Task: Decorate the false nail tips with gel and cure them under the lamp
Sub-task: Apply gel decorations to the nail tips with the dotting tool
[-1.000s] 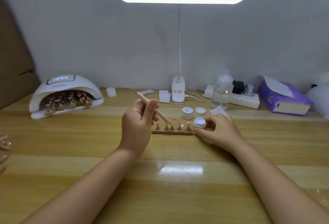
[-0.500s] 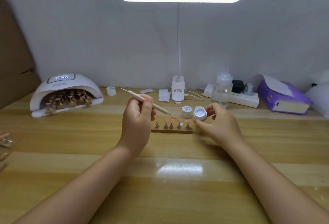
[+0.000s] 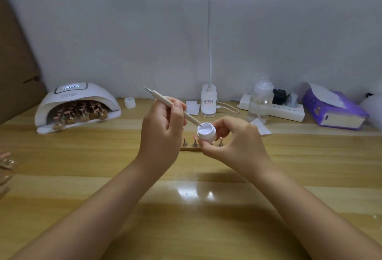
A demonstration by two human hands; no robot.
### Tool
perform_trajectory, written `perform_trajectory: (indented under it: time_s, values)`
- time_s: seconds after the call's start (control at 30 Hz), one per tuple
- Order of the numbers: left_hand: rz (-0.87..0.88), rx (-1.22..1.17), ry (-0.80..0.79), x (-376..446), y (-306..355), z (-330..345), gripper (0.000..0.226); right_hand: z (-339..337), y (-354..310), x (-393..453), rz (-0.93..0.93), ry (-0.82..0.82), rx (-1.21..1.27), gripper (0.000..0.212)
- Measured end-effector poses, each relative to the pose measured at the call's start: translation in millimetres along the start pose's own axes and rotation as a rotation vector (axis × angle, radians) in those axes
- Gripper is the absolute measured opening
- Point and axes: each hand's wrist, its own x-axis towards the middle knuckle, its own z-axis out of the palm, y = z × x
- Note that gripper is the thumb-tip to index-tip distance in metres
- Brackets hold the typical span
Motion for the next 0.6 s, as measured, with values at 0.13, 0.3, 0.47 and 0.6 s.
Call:
perform_trajectory:
  time_s: [0.13, 0.3, 0.47, 0.6]
  values:
    - [0.061, 0.139, -0.081, 2.4, 5.4, -0.5, 0.016, -0.6, -2.1, -2.3, -0.066, -0.008, -0.045, 0.024]
    - [0.076, 0.259, -0.124, 1.8, 7.1, -1.6, 0.025, -2.0, -6.3, -3.4, -0.129, -0.008, -0.084, 0.024]
    - [0.1, 0.301, -0.103, 1.5, 9.3, -1.4, 0.024, -3.8, -7.3, -2.1, -0.145, -0.023, -0.082, 0.024]
    - [0.097, 0.307, -0.109, 1.9, 10.1, -1.6, 0.023, -3.3, -8.2, -2.4, -0.152, -0.016, -0.083, 0.024]
